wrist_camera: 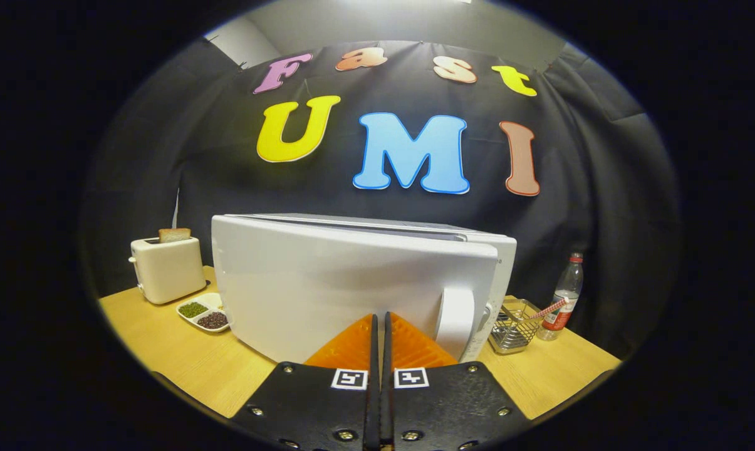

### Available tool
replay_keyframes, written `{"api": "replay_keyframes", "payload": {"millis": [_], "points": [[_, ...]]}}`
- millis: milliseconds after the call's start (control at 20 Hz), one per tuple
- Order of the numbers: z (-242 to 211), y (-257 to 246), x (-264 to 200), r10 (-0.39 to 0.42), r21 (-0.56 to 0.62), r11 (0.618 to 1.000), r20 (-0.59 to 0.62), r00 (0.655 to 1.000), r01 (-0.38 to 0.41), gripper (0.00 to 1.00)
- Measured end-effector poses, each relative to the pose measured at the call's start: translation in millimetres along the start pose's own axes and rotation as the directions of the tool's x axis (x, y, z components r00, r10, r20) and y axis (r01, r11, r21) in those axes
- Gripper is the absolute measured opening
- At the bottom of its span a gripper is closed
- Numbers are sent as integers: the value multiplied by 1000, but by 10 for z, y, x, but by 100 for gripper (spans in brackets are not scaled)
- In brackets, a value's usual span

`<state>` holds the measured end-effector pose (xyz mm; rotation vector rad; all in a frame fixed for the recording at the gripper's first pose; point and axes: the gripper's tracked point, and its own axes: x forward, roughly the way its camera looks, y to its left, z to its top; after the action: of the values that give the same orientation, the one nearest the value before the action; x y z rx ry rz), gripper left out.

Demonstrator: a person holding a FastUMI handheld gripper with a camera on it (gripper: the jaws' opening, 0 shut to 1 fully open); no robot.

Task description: Open the microwave, put the food inside, and close the microwave door.

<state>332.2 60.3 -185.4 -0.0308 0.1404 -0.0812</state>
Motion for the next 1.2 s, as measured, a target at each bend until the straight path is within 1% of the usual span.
{"api": "replay_keyframes", "payload": {"millis": [200, 300, 400, 450, 500, 550, 600, 700, 800, 850, 950, 1050, 1200], "points": [[-52, -93, 288, -40, 16, 999, -27, 999, 40, 1], [-82, -119, 432, -56, 3, 998, -37, 998, 56, 1], [-81, -151, 575, -59, 5, 998, -46, 997, 59, 1], [-137, -133, 631, -47, 22, 999, -70, 996, 49, 1], [-109, -120, 678, -49, 21, 999, -42, 998, 50, 1], [-170, -114, 714, -57, -7, 998, -68, 996, 57, 2], [-111, -131, 690, -75, -23, 997, -43, 996, 74, 1], [-106, -139, 692, -97, -37, 995, -44, 994, 95, 2], [-125, -125, 692, -102, -60, 993, -50, 994, 99, 2], [-136, -110, 670, -90, -84, 993, -66, 994, 85, 1], [-105, -93, 538, -48, -66, 997, -93, 995, 42, 1], [63, -151, 355, -45, -65, 997, -76, 996, 40, 1], [349, -213, -6, -15, -38, 999, -34, 999, 14, 1]]}}
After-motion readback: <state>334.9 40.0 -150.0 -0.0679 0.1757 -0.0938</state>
